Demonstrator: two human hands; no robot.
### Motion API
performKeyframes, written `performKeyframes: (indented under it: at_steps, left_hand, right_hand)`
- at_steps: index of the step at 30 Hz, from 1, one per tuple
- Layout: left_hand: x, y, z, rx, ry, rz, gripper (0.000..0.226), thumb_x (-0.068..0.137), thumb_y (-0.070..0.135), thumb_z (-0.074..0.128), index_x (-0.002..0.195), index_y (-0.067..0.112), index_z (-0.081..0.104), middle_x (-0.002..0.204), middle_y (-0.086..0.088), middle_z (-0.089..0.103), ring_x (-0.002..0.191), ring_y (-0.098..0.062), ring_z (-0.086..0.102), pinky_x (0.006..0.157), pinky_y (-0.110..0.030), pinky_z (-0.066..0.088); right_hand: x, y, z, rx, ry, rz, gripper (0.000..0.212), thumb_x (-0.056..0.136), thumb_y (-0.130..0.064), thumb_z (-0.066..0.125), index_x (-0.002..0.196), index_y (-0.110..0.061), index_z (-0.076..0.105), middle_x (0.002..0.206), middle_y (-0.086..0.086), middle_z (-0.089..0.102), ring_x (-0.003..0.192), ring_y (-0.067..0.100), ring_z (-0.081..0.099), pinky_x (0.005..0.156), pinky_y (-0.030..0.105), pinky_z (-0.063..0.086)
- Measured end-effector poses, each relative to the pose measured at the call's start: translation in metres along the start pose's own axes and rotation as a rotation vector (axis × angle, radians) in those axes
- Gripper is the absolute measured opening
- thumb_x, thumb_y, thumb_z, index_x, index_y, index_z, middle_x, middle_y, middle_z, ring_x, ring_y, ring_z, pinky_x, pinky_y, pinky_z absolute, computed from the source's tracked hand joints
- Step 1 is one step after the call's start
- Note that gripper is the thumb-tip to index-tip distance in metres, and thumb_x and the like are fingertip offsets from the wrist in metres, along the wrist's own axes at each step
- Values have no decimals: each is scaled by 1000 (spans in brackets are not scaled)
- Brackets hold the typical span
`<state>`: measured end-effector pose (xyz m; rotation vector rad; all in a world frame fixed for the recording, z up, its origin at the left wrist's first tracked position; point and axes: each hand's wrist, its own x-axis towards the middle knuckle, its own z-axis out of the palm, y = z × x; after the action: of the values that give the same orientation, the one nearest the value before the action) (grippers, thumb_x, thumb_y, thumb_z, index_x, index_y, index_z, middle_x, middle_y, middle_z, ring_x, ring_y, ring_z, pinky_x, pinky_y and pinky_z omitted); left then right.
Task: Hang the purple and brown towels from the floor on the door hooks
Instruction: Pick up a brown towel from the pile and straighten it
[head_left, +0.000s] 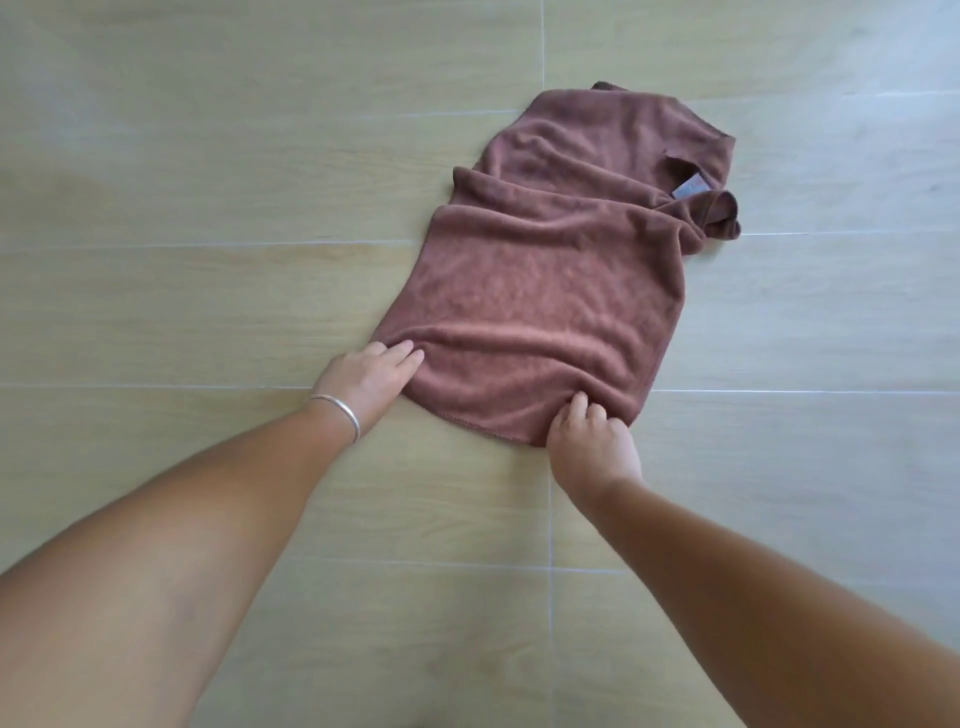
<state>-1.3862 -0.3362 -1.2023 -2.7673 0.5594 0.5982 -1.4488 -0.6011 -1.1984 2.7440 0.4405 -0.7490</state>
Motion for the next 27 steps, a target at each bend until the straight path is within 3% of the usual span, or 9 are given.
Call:
performKeyframes:
  at_steps: [2,4,9,15,22,27]
  left_hand:
    - [-10,11,-19,87,-41,-46,38,88,2,48,122,20,49,120,1,58,106,-24,54,81,-36,43]
    - [-34,25,-38,122,-131,-75,30,84,2,50,108,21,52,105,2,65,104,-23,55,83,-33,39]
    - [-130,64,-86,38,-320,-15,35,82,2,46,106,25,60,104,4,68,107,-20,53,86,-32,33]
    - [-254,90,-152,-163,-501,-16,43,80,7,46,113,29,62,113,6,65,111,-18,55,96,-31,35]
    - [-303,62,-247,-521,-409,-244,55,84,8,41,130,36,55,139,13,51,129,-12,46,103,-27,40]
    - [-247,4,-351,-555,-282,-369,39,86,12,46,115,31,65,124,2,64,111,-24,59,88,-29,48]
  right_hand:
    - [-12,25,-13,58,-60,-49,37,92,-4,36,117,-13,62,117,9,62,104,27,61,68,32,39]
    - [-39,49,-28,72,-134,-44,36,91,-5,38,108,-18,67,109,4,66,101,25,64,69,31,39]
    - [-150,77,-59,114,-211,-68,37,89,-9,38,108,-23,66,111,0,66,108,22,57,88,34,37]
    - [-288,84,-99,187,-339,-80,39,88,-9,37,112,-25,65,114,-3,64,117,18,50,94,33,34]
    - [-332,116,-192,271,-225,4,38,85,-9,37,109,-29,59,113,-8,62,116,14,51,96,27,34]
    - [-277,163,-310,292,-26,81,30,84,-9,41,102,-25,60,110,-5,64,113,17,53,91,27,36]
